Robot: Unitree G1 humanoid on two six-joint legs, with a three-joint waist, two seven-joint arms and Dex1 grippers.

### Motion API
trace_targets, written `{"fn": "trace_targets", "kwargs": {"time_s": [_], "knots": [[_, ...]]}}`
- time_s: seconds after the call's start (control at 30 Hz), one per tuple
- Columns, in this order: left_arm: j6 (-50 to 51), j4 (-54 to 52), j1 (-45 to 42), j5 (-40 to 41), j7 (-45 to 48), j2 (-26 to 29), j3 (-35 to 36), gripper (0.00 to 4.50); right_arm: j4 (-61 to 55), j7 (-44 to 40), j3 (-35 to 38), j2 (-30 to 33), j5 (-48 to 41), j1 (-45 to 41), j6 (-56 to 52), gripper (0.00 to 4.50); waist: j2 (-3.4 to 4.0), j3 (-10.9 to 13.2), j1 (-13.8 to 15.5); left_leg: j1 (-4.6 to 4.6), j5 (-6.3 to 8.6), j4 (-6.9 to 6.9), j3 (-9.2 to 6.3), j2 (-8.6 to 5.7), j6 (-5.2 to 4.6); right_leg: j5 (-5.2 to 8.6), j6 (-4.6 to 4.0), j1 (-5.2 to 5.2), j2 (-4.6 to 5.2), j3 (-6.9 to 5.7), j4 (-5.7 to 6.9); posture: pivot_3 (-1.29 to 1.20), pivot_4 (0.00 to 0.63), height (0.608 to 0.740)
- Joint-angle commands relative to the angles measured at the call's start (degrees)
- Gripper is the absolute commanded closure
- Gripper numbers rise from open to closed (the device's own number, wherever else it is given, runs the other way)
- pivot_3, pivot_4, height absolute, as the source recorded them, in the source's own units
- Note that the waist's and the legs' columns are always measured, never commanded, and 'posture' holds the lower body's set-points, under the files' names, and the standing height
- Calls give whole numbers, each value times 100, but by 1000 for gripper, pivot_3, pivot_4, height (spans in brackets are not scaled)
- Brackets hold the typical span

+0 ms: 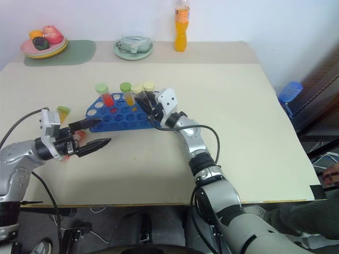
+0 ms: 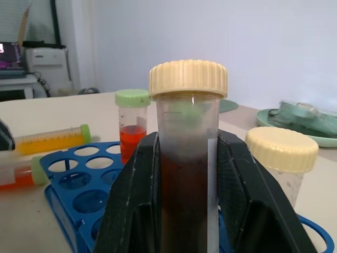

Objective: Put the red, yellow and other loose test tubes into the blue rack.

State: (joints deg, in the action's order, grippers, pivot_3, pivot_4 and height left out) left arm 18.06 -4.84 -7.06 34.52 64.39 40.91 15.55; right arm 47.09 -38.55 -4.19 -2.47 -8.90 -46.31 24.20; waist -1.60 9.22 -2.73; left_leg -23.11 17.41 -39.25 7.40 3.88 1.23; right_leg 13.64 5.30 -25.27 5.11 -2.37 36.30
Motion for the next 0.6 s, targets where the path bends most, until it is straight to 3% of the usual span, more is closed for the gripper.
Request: {"fn": "trace_targets", "kwargs": {"time_s": [0.03, 0.6], "knots": [[-74, -231, 48, 149, -92, -35, 215, 0, 182, 89, 117, -24, 22, -28, 189, 3463, 0, 0, 2, 2, 0, 0, 0, 0, 1, 0, 0, 2, 0, 0, 0, 0, 150, 740], [112, 46, -270, 444, -395, -227, 303, 0, 439, 140, 378, -87, -142, 474, 1050, 3463, 1, 0, 29, 61, 2, 13, -1, -1, -1, 1, -2, 64, 2, 0, -12, 0, 150, 740]]}}
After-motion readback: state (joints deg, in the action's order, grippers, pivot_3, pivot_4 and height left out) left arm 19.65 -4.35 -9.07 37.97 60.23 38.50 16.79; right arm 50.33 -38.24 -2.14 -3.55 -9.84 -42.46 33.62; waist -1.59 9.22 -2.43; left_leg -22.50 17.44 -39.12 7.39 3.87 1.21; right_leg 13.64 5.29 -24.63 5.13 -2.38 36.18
